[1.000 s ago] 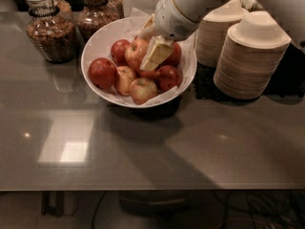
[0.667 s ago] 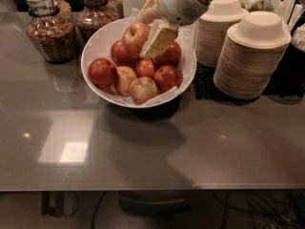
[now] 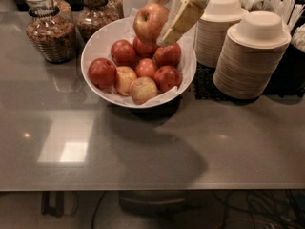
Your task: Pick apple from white bowl
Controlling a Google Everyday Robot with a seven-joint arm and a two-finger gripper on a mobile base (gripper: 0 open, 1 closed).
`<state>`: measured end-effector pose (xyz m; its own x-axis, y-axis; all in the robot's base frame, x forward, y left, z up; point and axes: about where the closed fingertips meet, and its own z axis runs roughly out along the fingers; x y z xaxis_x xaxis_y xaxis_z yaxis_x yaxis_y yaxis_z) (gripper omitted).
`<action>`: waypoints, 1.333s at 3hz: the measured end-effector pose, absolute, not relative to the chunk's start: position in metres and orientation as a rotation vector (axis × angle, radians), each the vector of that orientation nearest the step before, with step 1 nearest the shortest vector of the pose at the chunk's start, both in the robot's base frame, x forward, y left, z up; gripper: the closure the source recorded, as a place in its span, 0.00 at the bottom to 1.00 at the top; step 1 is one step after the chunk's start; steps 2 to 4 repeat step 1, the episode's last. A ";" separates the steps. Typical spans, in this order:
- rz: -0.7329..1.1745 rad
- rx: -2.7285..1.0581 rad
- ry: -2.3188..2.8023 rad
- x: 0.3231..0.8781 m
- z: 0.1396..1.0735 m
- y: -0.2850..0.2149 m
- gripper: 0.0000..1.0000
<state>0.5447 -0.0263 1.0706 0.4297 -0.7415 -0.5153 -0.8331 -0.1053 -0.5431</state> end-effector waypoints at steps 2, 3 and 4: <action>0.142 -1.870 1.339 0.545 1.071 -0.026 1.00; 0.142 -1.870 1.339 0.545 1.071 -0.026 1.00; 0.142 -1.870 1.339 0.545 1.071 -0.026 1.00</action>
Offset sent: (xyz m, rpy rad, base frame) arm 0.0000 0.0000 0.0000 0.0000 0.0000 0.0000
